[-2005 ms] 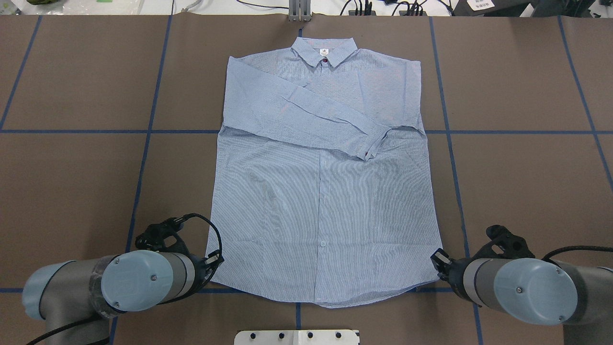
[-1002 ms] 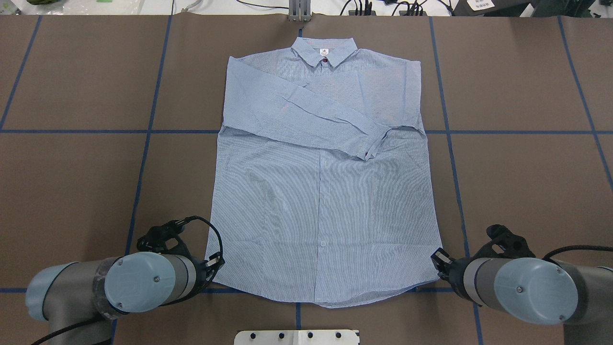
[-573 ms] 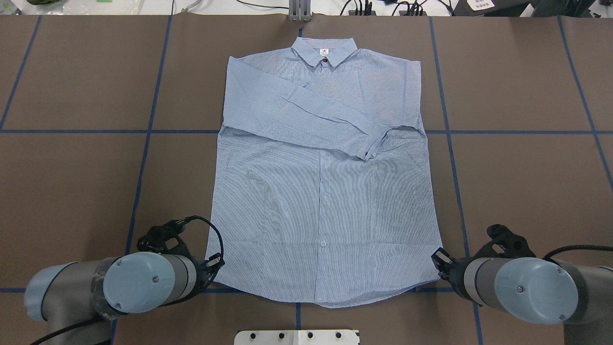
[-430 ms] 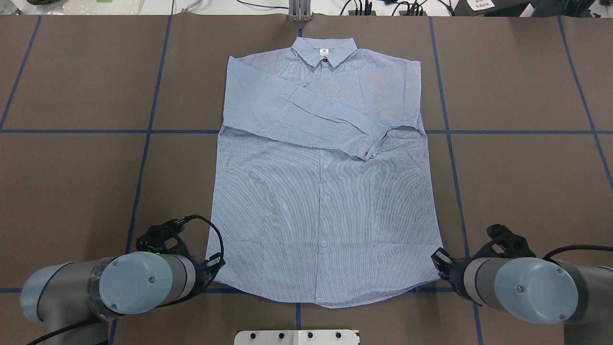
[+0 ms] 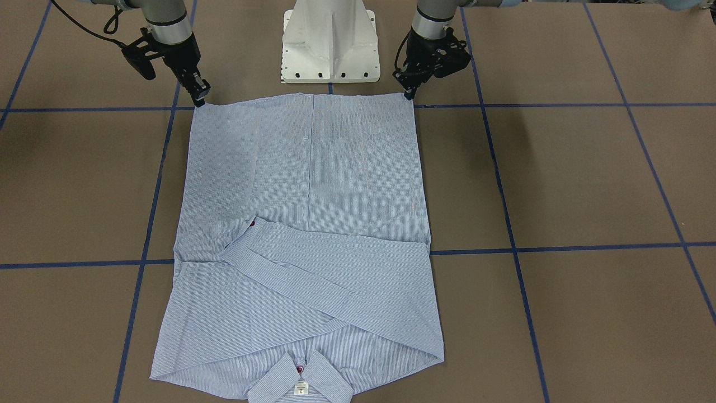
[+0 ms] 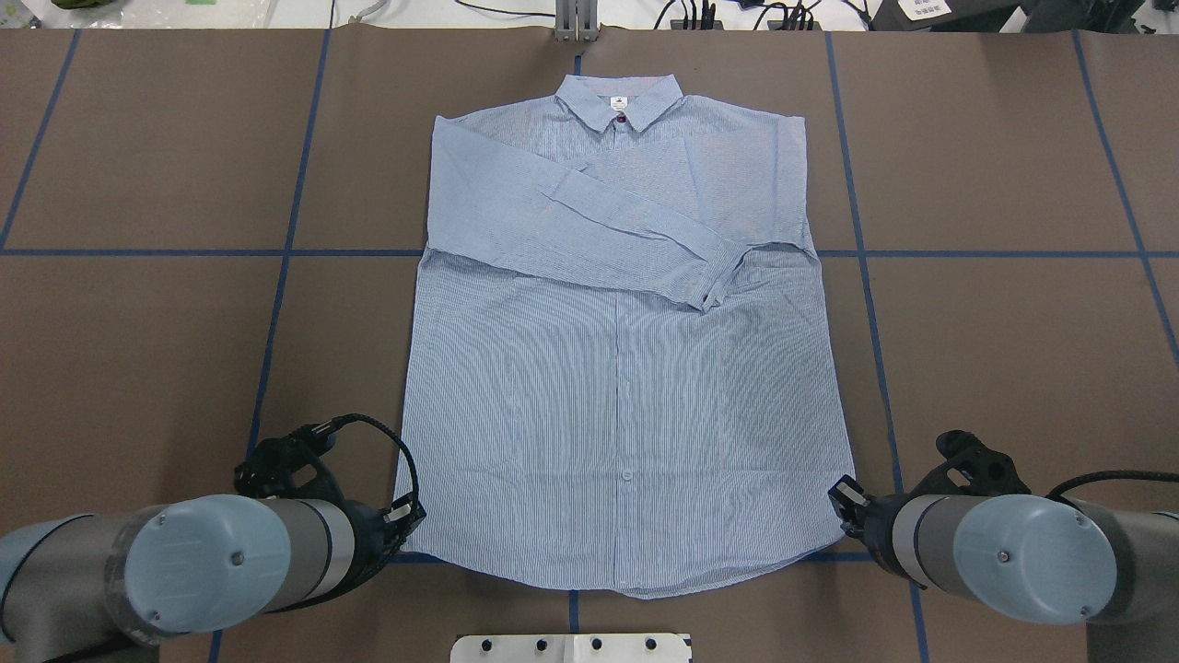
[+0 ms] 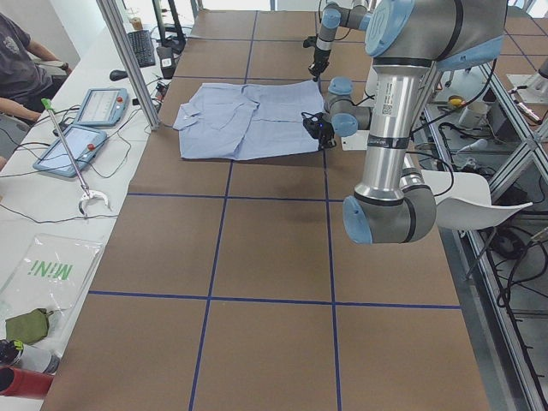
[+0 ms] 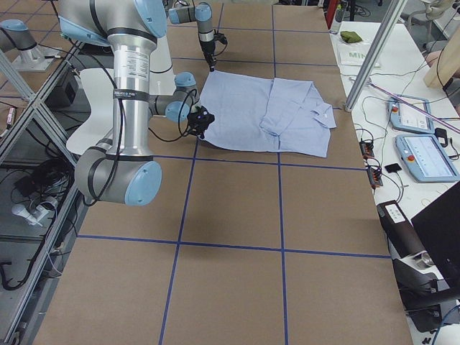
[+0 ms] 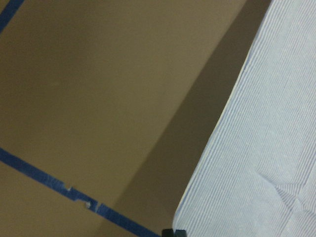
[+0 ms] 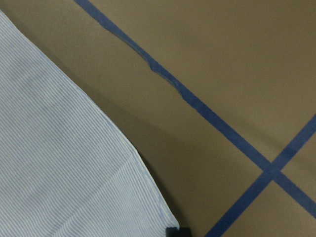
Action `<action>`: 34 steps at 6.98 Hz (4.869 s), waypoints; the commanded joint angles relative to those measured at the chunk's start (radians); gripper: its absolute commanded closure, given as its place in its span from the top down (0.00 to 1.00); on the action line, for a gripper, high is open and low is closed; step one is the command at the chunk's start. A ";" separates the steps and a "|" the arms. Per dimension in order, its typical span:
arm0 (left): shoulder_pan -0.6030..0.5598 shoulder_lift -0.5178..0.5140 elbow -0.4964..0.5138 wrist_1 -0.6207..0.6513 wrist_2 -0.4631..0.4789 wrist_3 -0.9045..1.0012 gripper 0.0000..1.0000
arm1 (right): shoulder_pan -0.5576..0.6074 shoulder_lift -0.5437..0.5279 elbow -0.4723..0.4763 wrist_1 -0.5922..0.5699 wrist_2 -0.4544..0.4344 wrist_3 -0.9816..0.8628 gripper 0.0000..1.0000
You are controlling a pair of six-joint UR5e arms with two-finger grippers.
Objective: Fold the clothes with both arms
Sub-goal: 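Lift the hem with both grippers and fold it toward the collar, then lay the hem down near the collar with both grippers, then open both grippers and draw them back from the folded shirt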
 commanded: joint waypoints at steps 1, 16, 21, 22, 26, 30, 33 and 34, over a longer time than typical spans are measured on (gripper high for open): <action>0.063 0.060 -0.083 0.031 0.004 -0.084 0.00 | -0.006 0.006 0.012 -0.001 0.001 -0.001 0.00; -0.670 -0.285 0.492 -0.343 -0.258 0.189 0.00 | 0.581 0.591 -0.470 -0.106 0.049 -0.117 0.00; -0.676 -0.493 1.001 -0.664 -0.196 0.204 0.00 | 0.592 0.658 -0.734 0.106 0.049 -0.134 0.00; -0.674 -0.495 1.048 -0.714 -0.195 0.207 0.00 | 0.589 0.695 -0.797 0.106 0.049 -0.136 0.00; -0.653 -0.524 1.104 -0.719 -0.159 0.209 0.00 | 0.587 0.700 -0.884 0.160 0.049 -0.163 0.00; -0.647 -0.527 1.132 -0.721 -0.149 0.243 0.00 | 0.598 0.703 -0.911 0.164 0.026 -0.197 0.00; -0.641 -0.532 1.132 -0.722 -0.139 0.244 0.35 | 0.596 0.721 -0.928 0.164 0.026 -0.197 0.00; -0.642 -0.535 1.129 -0.724 -0.139 0.243 0.43 | 0.595 0.729 -0.936 0.164 0.026 -0.197 0.00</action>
